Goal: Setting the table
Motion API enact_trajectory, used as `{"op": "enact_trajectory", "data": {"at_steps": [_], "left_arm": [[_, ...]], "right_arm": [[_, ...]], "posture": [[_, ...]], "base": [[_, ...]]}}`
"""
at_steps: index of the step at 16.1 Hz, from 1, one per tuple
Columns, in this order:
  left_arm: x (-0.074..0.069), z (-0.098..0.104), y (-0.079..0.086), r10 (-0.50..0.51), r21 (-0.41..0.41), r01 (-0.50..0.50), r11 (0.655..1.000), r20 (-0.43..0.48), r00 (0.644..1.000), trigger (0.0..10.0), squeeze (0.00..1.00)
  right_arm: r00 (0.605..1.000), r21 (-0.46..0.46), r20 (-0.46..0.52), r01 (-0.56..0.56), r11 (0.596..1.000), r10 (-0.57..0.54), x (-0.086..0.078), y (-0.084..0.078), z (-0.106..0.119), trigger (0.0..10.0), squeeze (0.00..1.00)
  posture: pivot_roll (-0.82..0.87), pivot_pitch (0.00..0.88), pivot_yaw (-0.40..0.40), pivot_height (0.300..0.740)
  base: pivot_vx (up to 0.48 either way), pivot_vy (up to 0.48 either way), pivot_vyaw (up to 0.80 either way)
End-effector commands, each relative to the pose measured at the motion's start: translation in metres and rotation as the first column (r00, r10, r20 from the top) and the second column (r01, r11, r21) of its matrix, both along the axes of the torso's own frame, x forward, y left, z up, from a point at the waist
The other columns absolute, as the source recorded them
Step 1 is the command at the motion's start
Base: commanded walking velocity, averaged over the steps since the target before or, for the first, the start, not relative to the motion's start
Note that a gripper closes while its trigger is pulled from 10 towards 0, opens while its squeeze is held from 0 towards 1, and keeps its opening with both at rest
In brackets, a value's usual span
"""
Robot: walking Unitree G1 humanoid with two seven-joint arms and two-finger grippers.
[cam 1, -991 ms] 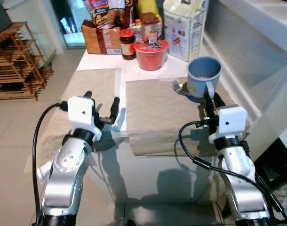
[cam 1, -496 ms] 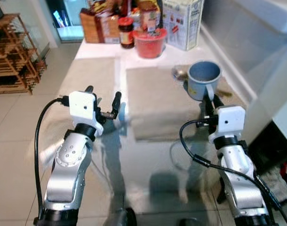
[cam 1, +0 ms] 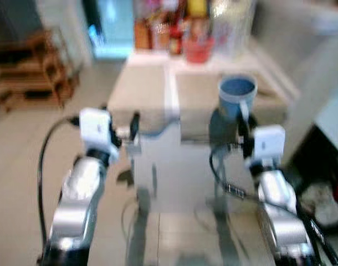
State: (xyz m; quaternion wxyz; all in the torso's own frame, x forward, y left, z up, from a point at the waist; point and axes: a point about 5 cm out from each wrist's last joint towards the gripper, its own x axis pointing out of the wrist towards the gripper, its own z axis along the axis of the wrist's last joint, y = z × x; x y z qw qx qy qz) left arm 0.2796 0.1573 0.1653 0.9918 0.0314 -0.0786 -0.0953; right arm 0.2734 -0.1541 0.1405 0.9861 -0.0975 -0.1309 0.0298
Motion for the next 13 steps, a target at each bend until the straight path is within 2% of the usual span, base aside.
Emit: {"op": "enact_trajectory", "data": {"at_steps": [1,8,13], "left_arm": [[0.0010,0.0044,-0.0064,-0.030,0.010,0.030,1.000,0.016,0.999,10.0,0.00],[0.0020,0.0030,-0.0100,-0.028,0.018,0.028,0.999,0.004,1.000,10.0,0.00],[0.0083,0.0037,-0.0131,-0.020,0.016,0.020,1.000,-0.001,1.000,10.0,0.00]], "right_arm": [[1.000,-0.007,0.008,0.003,1.000,-0.003,0.0016,-0.0012,0.0025,0.0,0.00],[1.000,-0.013,-0.018,-0.009,1.000,0.008,0.0035,-0.0006,-0.0005,0.0,0.00],[0.999,-0.027,-0.026,-0.020,0.999,0.019,0.0063,0.0022,-0.0015,0.0,0.00]], "posture": [[-0.13,0.000,0.081,0.740],[-0.13,0.000,0.082,0.740],[-0.13,0.000,0.082,0.740]], "base": [[0.000,-0.480,0.00],[0.000,-0.478,0.00],[0.000,-0.434,0.00]]}}
